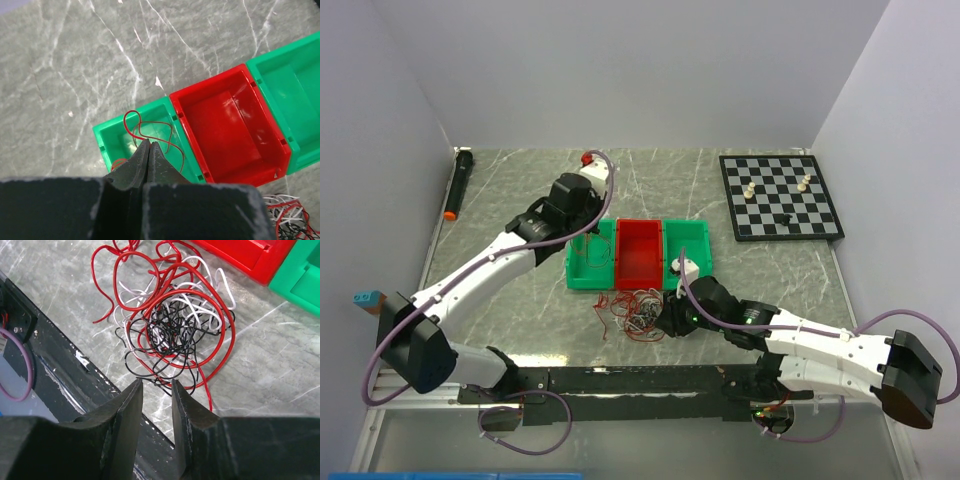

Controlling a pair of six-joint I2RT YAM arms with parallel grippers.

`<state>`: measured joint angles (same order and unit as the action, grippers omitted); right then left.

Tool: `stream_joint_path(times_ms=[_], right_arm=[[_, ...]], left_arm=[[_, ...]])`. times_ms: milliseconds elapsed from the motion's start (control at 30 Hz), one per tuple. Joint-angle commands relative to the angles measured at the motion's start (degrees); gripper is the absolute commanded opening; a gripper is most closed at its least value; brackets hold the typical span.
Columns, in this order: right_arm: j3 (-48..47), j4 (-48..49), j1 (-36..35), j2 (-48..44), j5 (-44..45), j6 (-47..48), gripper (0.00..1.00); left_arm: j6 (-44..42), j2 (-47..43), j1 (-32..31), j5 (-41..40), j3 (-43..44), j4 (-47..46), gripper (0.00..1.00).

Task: Untangle the cables

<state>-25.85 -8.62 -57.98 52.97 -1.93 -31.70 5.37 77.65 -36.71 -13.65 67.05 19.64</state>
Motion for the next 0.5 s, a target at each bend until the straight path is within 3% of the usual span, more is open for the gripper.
stream_joint_path(times_ms=[0, 33, 133, 333, 467], right_arm=[[-0.52, -0.16, -0.30, -0.76, 1.76, -0.38, 0.37], [-0.96, -0.60, -0.21, -0.85, 1.93, -0.12, 0.38], [-2.89, -1.66, -0.21, -0.94, 3.43, 0.59, 0.38], [-4.12, -1.75, -0.03, -0.94, 3.69, 0.33, 0.40], [-5.44, -1.31, 0.06, -0.85, 2.37, 0.15, 0.40]], left_arm=[[2.03, 0.23, 3.21, 11.13, -0.86, -0.56, 0.01], [0.54, 0.22, 4.35, 16.93, -1.13, -1.61, 0.01], [0.26, 2.23, 5.77, 20.85, -0.17, -2.51, 0.01], [0.43, 5.06, 5.86, 19.89, -0.68, 0.05, 0.01], [0.79, 2.69, 5.86, 16.21, -6.12, -4.33, 0.01]])
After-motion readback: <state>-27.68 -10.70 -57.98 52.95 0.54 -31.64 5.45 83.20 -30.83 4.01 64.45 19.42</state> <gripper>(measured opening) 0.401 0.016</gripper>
